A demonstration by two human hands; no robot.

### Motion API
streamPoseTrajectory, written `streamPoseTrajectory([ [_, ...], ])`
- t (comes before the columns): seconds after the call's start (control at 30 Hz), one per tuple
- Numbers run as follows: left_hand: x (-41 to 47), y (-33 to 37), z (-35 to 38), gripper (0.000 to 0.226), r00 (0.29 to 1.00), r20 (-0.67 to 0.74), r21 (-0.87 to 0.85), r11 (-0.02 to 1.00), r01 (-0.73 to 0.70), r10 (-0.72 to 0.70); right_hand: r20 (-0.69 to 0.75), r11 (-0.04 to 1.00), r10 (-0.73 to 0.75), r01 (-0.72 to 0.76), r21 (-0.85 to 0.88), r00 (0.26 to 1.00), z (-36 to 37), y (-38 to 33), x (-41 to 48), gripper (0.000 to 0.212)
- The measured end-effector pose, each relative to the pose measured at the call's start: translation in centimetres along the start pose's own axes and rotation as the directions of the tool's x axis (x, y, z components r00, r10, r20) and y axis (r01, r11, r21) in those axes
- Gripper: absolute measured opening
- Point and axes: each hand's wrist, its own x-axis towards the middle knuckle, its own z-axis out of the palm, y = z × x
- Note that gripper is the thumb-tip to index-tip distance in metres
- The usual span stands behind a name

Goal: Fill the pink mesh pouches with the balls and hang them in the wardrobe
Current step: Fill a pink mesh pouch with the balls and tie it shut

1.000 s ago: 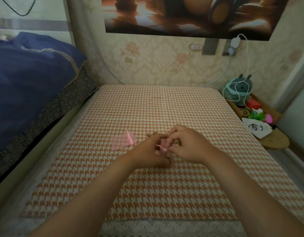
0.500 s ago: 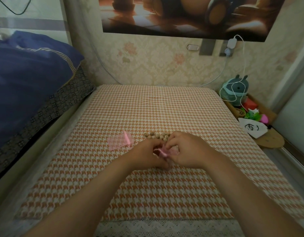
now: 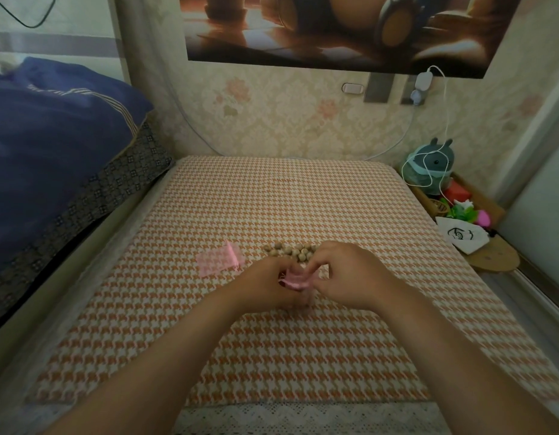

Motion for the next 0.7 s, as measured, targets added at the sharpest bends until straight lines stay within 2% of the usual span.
streamPoseTrajectory([
  [0.17, 0.0, 0.0, -0.3, 0.03, 0.999, 0.03, -0.011, 0.999, -0.037, 0.037, 0.149, 0.997, -0.038, 0.028, 0.071, 0.988, 0.6, 0.0, 0.0, 0.024],
  [0.27, 0.1, 0.0, -0.2, 0.029, 0.999, 0.027, -0.037, 0.999, -0.038, 0.039, 0.103, 0.998, -0.024, 0.017, 0.065, 0.994, 0.5, 0.0, 0.2, 0.022],
  [0.33, 0.0, 0.0, -0.3, 0.038, 0.999, 0.01, -0.056, 0.998, -0.04, 0.041, 0.067, 0.999, -0.005, 0.003, 0.033, 0.998, 0.2, 0.0, 0.3, 0.021],
  [0.43, -0.4, 0.3, -0.7, 0.052, 0.998, -0.016, -0.018, 0.998, -0.066, 0.066, 0.119, 0.999, 0.017, -0.021, 0.031, 0.993, 0.4, 0.1, 0.2, 0.02],
  [0.47, -0.5, 0.5, -0.8, 0.049, 0.997, -0.021, -0.005, 0.997, -0.078, 0.077, 0.138, 0.999, 0.017, -0.021, 0.024, 0.99, 0.5, 0.1, 0.2, 0.02],
  [0.57, -0.7, 1.6, -1.2, 0.014, 0.992, -0.063, 0.022, 0.994, -0.106, 0.107, 0.146, 0.999, 0.008, -0.013, 0.032, 0.989, 0.4, 0.1, 0.2, 0.022],
  [0.6, -0.7, 1.9, -1.3, 0.01, 0.991, -0.083, 0.044, 0.994, -0.099, 0.102, 0.149, 0.999, 0.012, -0.019, 0.045, 0.989, 0.2, 0.0, 0.2, 0.023],
  [0.7, -0.6, 2.5, -1.4, 0.027, 0.988, -0.146, 0.13, 0.991, -0.033, 0.052, 0.129, 0.99, 0.058, -0.074, 0.124, 0.99, -0.4, 0.2, 0.4, 0.033],
])
